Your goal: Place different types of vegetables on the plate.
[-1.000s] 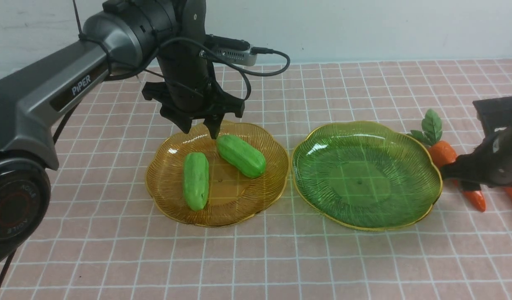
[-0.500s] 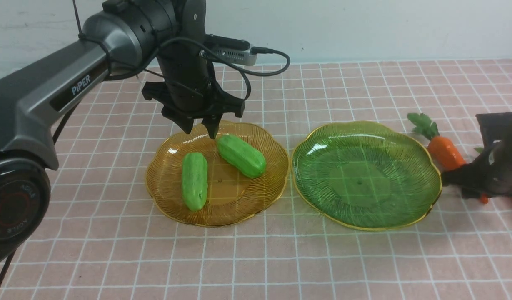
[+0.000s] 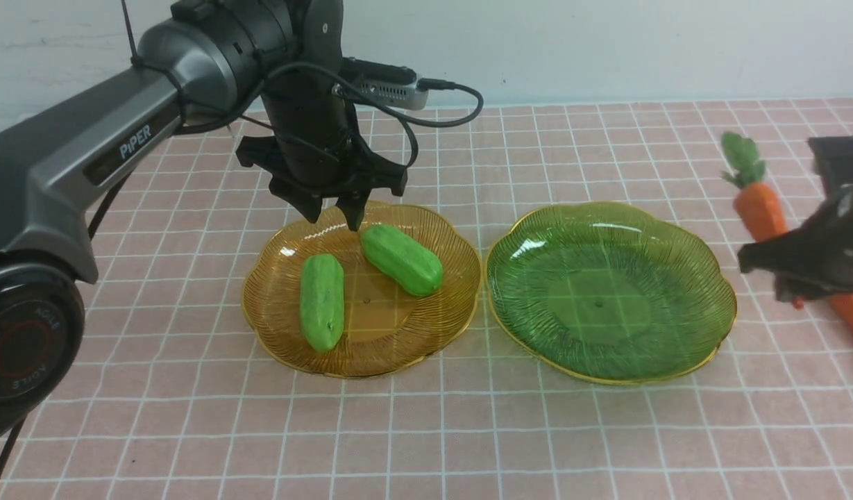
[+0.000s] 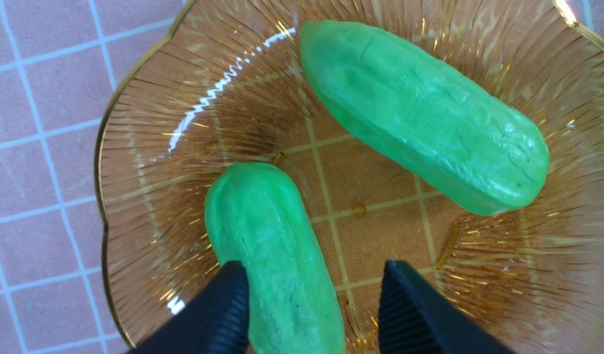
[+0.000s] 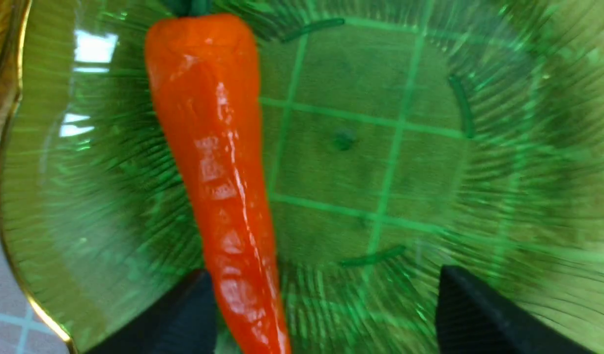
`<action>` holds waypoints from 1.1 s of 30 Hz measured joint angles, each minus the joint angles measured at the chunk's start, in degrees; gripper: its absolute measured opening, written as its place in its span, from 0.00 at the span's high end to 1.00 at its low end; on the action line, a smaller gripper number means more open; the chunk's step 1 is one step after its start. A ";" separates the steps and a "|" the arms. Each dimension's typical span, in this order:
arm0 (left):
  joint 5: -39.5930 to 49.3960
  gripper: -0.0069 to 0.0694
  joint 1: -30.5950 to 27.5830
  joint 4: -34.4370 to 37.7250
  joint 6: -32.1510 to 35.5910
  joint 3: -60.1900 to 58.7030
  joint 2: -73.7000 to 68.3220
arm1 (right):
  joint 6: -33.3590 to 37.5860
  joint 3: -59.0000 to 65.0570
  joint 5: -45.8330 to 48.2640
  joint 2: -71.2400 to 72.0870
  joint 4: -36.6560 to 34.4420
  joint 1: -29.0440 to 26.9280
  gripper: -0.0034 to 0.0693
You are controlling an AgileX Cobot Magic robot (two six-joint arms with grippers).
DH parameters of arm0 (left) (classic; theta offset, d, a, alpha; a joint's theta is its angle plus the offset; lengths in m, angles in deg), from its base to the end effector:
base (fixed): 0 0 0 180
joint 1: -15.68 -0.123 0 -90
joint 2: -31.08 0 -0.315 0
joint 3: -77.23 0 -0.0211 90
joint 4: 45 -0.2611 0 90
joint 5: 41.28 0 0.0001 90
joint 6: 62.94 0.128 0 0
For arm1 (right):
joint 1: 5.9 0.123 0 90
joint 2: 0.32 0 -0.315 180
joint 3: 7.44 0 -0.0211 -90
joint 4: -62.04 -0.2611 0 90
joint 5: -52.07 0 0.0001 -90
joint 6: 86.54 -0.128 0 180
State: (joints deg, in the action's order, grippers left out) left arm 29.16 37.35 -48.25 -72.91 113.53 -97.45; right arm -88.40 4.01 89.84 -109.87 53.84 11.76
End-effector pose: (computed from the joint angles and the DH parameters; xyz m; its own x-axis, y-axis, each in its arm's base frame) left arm 0.4635 -0.1768 0.2583 -0.9310 0.2040 -0.3027 0.2127 0.9771 0.0043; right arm 0.3651 0.1280 0.1848 -0.9254 -0.1427 -0.3510 -0.2003 0.9706 0.1337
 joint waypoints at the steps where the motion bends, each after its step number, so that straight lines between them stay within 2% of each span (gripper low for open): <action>1: 0.00 0.47 0.00 0.00 0.00 0.00 0.00 | -0.06 -0.39 0.51 0.00 0.00 -0.41 0.23; 4: 0.00 0.47 0.00 0.00 0.00 0.00 0.00 | -0.20 -1.72 4.13 0.00 0.56 -2.38 0.14; 8: 0.00 0.47 0.00 0.00 0.00 0.00 0.00 | -0.32 -2.85 7.93 0.00 3.75 -7.35 0.10; 14: 0.00 0.47 0.00 0.00 0.00 0.00 0.00 | -0.33 -2.95 10.14 0.00 10.32 -18.19 0.14; 20: 0.00 0.47 0.00 0.00 0.00 0.00 0.00 | -0.38 -2.95 10.14 0.00 11.33 -23.80 0.19; 24: 0.00 0.47 0.00 -0.05 0.00 0.00 0.00 | -0.38 -2.95 9.32 -1.17 12.39 -24.89 0.22; 29: 0.00 0.47 0.00 -0.05 0.00 0.00 0.00 | -0.66 -2.95 6.20 -4.98 17.17 -24.95 0.25; 33: 0.00 0.47 0.00 -0.05 0.00 0.00 0.00 | -3.60 -3.03 5.33 -8.02 20.93 -24.95 0.26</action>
State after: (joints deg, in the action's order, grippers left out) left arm 29.16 37.35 -48.30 -72.91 113.53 -97.45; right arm -92.00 0.99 95.18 -117.89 74.77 -13.19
